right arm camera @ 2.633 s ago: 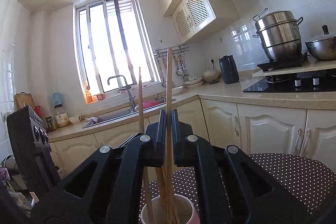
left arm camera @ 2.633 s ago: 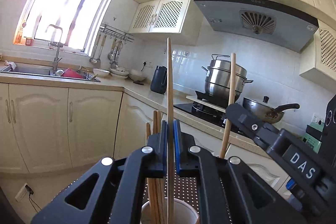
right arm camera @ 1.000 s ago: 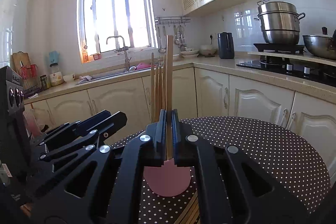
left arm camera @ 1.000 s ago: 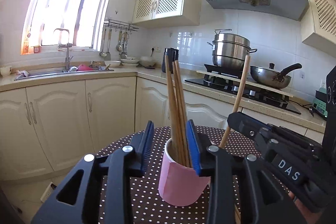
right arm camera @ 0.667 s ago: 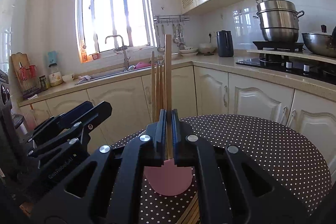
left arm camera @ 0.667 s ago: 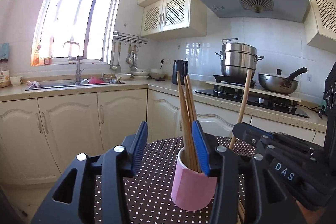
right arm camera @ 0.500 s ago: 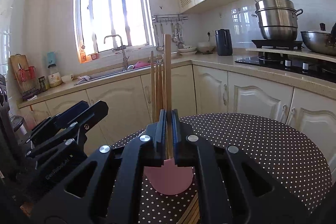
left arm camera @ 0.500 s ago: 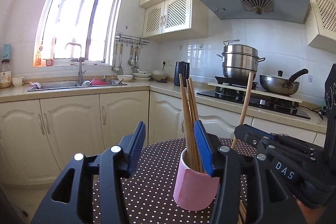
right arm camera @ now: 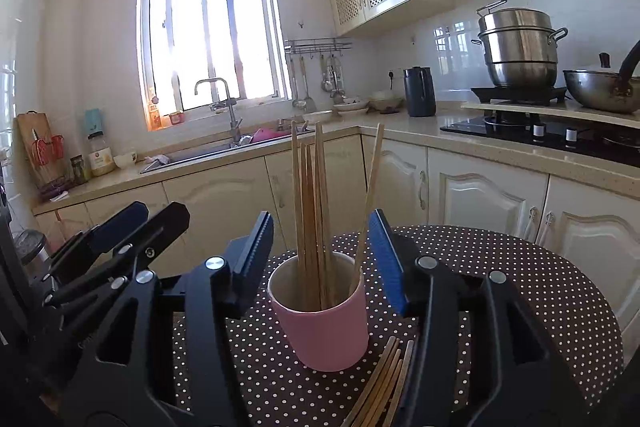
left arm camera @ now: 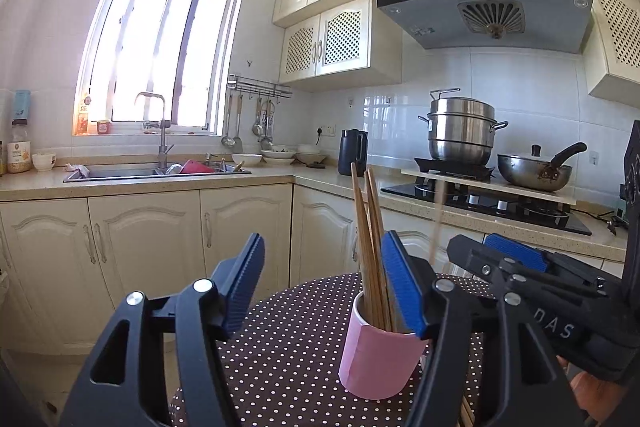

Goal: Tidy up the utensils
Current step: 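Move both open tools back down to the chopstick pile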

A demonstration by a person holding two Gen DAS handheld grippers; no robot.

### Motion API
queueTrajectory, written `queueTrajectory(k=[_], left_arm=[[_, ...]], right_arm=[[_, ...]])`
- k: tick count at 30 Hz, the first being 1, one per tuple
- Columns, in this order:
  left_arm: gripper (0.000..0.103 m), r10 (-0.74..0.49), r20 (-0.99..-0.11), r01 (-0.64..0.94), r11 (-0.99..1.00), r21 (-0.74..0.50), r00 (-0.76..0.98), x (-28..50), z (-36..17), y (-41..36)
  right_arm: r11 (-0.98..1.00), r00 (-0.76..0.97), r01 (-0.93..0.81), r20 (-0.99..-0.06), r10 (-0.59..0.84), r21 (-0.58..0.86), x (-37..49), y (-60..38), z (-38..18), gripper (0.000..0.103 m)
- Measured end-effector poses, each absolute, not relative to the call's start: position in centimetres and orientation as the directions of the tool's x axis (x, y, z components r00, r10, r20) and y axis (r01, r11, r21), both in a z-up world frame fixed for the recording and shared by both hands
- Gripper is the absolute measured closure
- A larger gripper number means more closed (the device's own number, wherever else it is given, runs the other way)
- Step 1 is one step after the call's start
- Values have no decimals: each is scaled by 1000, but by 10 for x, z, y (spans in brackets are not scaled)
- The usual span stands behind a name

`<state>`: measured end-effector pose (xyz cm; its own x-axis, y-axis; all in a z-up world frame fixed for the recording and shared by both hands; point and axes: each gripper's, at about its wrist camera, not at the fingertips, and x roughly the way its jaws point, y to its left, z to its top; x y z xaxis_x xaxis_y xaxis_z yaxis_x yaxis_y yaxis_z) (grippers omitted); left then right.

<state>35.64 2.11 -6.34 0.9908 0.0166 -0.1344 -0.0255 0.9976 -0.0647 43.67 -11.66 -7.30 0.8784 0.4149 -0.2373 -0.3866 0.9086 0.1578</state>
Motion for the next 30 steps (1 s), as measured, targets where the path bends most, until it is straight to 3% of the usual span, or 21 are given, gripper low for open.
queueTrajectory(k=[14,23,30], left_arm=[[34,-22,-198,11,998,-54,980,329,-50,16],[34,-107,-436,120,993,2,893,342,-78,-21],[34,-74,-645,163,983,79,761,365,-125,-46]], right_arm=[[923,894,-361,-229,384,135,390,-142,-51,50],[943,872,-294,-360,331,154,383,-167,-70,47],[959,819,-230,-499,282,165,390,-185,-104,47]])
